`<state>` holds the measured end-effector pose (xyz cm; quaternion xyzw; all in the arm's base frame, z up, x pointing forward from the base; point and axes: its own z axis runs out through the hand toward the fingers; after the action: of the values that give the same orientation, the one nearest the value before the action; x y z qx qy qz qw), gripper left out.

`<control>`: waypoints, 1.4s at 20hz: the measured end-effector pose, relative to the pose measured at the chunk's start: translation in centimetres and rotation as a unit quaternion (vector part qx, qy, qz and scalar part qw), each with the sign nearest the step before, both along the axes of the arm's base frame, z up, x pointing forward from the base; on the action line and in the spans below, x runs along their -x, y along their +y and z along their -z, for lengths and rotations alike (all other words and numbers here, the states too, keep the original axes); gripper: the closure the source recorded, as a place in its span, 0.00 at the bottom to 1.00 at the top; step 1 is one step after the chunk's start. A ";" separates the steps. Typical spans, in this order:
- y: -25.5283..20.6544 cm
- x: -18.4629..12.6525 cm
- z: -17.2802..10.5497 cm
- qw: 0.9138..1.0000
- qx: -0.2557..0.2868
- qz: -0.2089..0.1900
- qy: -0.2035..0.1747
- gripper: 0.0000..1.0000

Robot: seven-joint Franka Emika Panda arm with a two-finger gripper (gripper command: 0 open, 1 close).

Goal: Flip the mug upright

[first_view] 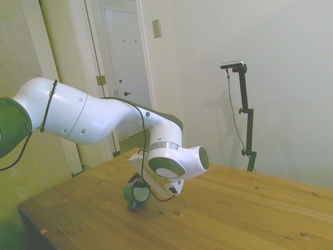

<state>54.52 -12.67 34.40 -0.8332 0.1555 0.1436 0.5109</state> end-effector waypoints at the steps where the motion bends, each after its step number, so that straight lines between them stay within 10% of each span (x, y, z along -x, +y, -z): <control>1: -0.1 0.0 0.0 1.000 0.000 0.000 0.000 1.00; 9: -1.0 0.5 -0.5 1.000 0.004 0.004 -0.007 1.00; 15: -1.5 1.7 -5.9 0.995 0.085 0.027 -0.054 1.00; 21: 1.2 2.2 -11.1 0.968 0.220 0.086 -0.089 1.00; 28: 2.8 1.8 -10.8 0.926 0.350 0.132 -0.055 1.00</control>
<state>52.71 -9.90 45.19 -0.9377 0.2756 -0.0350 0.2085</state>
